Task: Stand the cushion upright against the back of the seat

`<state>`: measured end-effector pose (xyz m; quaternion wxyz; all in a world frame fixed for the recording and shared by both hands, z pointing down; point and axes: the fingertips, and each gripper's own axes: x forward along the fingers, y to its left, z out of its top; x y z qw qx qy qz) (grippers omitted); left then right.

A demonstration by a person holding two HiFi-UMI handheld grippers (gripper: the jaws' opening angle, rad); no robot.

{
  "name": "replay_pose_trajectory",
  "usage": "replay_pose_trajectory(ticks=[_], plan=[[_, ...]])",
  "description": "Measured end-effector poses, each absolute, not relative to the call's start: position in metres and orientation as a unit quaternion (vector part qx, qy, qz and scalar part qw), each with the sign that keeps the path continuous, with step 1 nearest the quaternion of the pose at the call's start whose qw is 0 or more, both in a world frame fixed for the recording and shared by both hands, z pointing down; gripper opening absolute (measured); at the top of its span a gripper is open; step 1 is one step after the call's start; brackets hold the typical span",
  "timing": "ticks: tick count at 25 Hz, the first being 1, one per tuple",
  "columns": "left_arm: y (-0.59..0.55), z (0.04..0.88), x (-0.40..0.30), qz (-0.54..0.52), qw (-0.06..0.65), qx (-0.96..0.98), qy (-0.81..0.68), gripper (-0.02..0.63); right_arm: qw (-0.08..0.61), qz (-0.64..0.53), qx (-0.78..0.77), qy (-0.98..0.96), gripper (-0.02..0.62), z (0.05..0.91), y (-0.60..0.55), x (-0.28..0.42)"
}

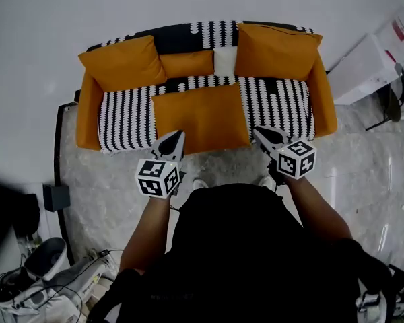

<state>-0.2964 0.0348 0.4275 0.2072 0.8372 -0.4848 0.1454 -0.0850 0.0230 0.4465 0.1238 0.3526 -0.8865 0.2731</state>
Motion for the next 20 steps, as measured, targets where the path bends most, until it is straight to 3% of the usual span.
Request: replay_pose_trajectory(ticks=[13,20], plan=[[0.051,0.474,-0.373,0.183,0.225,0.843,-0.453,0.017,0.151,0.286,0.440,-0.838,0.041,0.480,0.055,-0.101],[0.071,0.542,-0.427,0.235,0.267,0.804,-0.477,0.017,0.264,0.298,0.448,-0.801,0.041,0.554,0.073,-0.096]])
